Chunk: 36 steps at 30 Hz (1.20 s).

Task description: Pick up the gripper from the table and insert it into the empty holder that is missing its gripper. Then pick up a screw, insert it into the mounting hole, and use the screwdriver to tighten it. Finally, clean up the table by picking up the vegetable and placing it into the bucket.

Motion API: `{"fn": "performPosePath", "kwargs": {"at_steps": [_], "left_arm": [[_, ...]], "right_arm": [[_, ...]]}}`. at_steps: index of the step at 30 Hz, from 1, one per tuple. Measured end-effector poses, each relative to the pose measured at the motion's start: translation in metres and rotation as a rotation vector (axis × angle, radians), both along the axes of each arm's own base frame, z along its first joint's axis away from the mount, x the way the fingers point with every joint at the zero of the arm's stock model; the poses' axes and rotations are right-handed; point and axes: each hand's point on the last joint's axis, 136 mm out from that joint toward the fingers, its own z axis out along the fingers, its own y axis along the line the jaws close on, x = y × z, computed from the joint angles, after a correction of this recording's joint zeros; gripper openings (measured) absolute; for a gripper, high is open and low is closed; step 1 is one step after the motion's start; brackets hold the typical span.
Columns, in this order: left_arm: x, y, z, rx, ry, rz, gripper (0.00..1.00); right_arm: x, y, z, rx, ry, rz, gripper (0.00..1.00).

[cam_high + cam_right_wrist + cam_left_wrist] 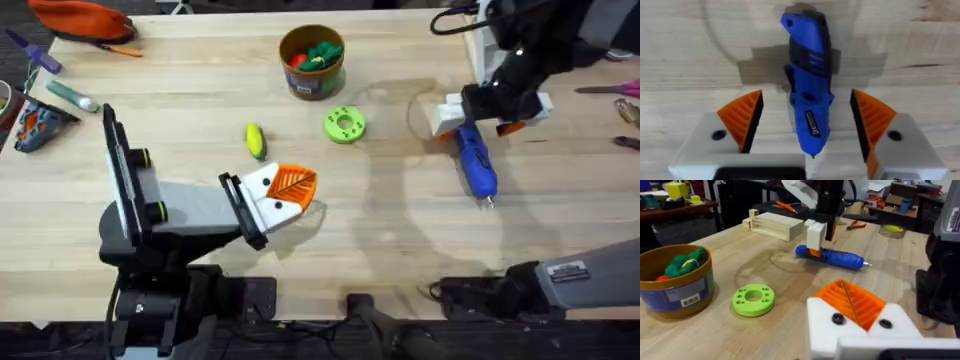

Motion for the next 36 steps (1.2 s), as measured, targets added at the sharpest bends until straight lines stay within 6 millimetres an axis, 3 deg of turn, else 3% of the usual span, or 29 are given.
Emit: {"fn": "performPosePath", "kwargs": {"at_steps": [6, 17, 36], "left_arm": [[0.0, 0.0, 0.0, 0.0, 0.0, 0.0, 0.016], [0.0, 0.0, 0.0, 0.0, 0.0, 0.0, 0.016], [0.0, 0.0, 0.0, 0.0, 0.0, 0.0, 0.016]], "right_arm": [[0.003, -0.013, -0.006, 0.039, 0.012, -0.007, 0.991], [0.006, -0.013, -0.03, 0.056, 0.068, 0.011, 0.99], [0.005, -0.014, -0.043, 0.05, 0.099, 0.021, 0.989]]}}
